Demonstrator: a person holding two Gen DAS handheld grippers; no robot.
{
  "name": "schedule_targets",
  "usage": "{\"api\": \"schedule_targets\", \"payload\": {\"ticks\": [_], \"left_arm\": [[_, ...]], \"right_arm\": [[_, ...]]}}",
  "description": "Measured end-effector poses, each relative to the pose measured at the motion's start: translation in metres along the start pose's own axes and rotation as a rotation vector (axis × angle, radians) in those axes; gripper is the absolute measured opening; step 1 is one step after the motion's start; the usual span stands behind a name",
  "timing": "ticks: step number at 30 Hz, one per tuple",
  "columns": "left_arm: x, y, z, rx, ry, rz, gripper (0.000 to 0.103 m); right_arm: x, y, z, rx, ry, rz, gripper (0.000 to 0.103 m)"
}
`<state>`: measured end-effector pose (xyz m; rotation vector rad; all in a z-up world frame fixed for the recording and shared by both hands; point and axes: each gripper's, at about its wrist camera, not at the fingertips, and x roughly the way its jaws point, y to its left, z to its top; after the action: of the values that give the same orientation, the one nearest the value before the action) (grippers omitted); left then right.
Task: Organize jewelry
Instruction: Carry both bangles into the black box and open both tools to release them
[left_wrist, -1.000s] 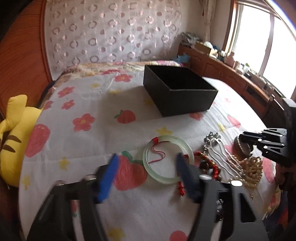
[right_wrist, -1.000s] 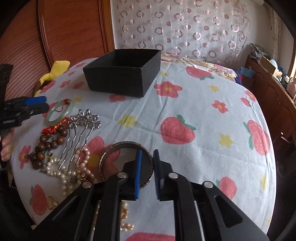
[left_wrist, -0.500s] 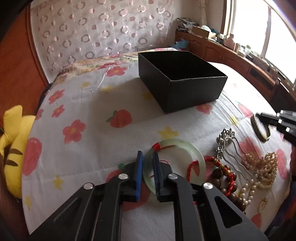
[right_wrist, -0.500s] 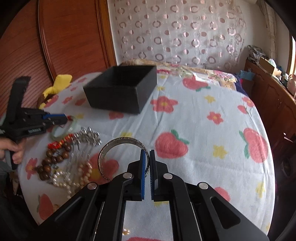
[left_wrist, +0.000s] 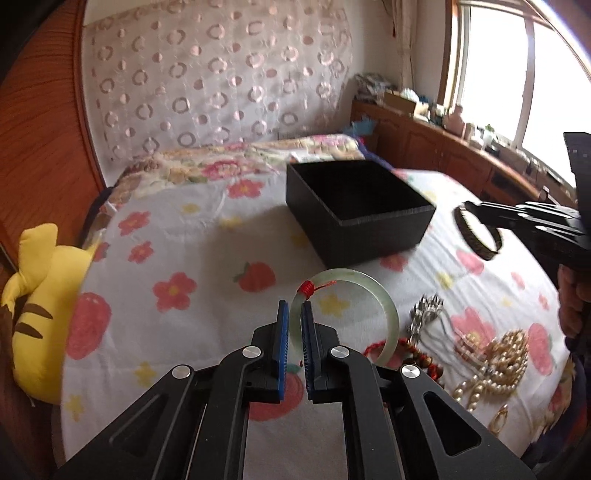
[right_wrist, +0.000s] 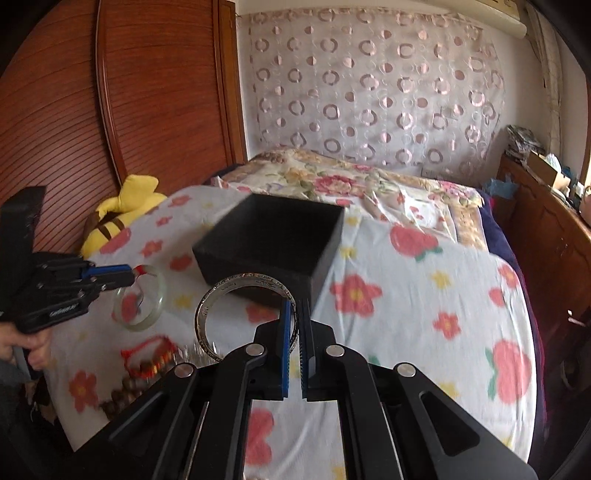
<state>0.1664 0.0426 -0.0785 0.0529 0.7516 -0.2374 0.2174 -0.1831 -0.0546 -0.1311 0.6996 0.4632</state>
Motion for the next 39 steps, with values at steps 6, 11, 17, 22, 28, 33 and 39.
{"api": "schedule_targets", "payload": {"ticks": [6,11,17,22,28,33,39], "left_arm": [[-0.013,0.007,0.017,-0.025,-0.063,0.002,0.006],[-0.018,0.013,0.032,-0.035,-0.099,0.007,0.006],[-0.015,0.015,0.044,-0.044,-0.111,0.005,0.006],[-0.009,0.016,0.053,-0.053,-0.121,-0.006,0.006],[0.004,0.014,0.065,-0.052,-0.116,-0.008,0.006],[0.022,0.003,0.079,-0.042,-0.105,-0.003,0.006],[0.052,-0.02,0.094,-0.011,-0.077,0.006,0.006]], "right_arm": [[0.029,0.006,0.031,-0.016,0.012,-0.028,0.005],[0.057,0.004,0.048,-0.008,0.039,-0.051,0.005],[0.087,-0.004,0.057,0.01,0.081,-0.065,0.005],[0.099,-0.012,0.054,0.05,0.099,-0.033,0.01],[0.085,-0.025,0.054,0.085,0.068,-0.021,0.01],[0.056,-0.041,0.05,0.104,0.024,-0.02,0.017],[0.028,-0.05,0.037,0.099,-0.006,-0.027,0.018]]}}
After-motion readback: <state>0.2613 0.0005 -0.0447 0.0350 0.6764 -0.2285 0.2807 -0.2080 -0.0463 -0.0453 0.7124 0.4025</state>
